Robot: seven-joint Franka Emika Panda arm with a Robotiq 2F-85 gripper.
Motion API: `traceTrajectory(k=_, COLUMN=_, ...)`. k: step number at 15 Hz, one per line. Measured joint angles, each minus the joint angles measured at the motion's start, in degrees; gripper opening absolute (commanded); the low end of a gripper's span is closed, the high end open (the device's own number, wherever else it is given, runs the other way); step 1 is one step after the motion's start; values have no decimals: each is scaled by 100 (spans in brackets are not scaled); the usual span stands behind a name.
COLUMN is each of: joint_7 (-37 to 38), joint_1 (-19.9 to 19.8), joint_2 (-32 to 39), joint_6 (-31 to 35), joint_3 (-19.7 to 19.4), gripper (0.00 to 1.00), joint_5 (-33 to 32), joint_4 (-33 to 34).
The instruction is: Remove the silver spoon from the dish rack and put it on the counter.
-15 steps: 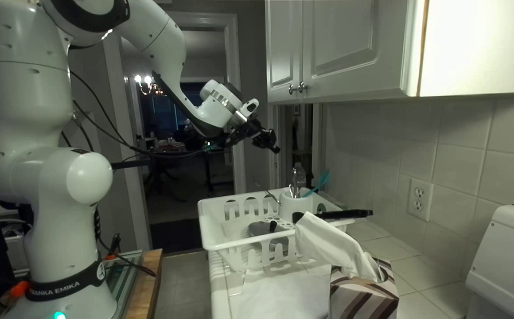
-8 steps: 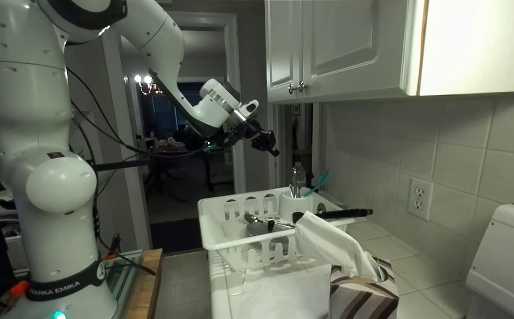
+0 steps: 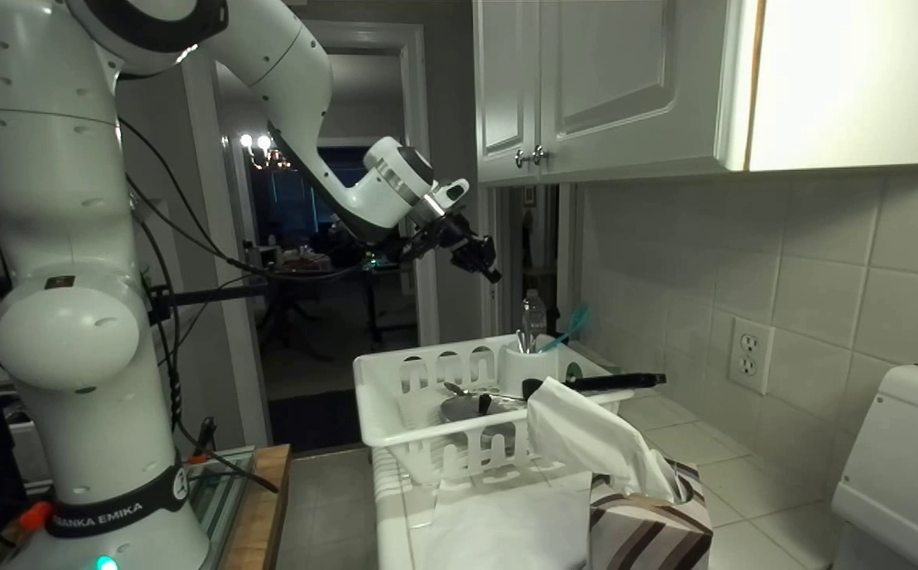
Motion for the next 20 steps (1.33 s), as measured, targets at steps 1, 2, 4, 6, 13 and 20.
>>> traceTrajectory(k=1, joint_7=-75, joint_1=-79, joint_2=0, joint_6=2, joint_3=83, gripper=3, joint_5=137, joint_4=-6)
traceTrajectory(k=2, joint_7=-153, joint_1=-143, joint_2=0, joint_6=7, joint_3=153, gripper=3, joint_5=261, joint_4=-14)
traceTrajectory(k=4, joint_7=-279, joint_1=-230, joint_2=0, joint_6=17, joint_3=252, gripper=3, joint_5=462, joint_4=-24)
traceTrajectory(k=6, joint_7=-363, joint_1=-290, joint_2=0, joint_6=17, joint_3=319, gripper=29, joint_5=599, joint_4=-26)
traceTrajectory(k=13, joint_7=-1534, joint_1=-406, joint_2=102, joint_6=33, joint_3=392, gripper=76, joint_5=1791, joint_4=-194)
traceTrajectory(k=20, joint_7=-1949, joint_1=-639, joint_2=888, joint_6=1095, joint_3=284, gripper=100, joint_5=3054, joint_4=-513)
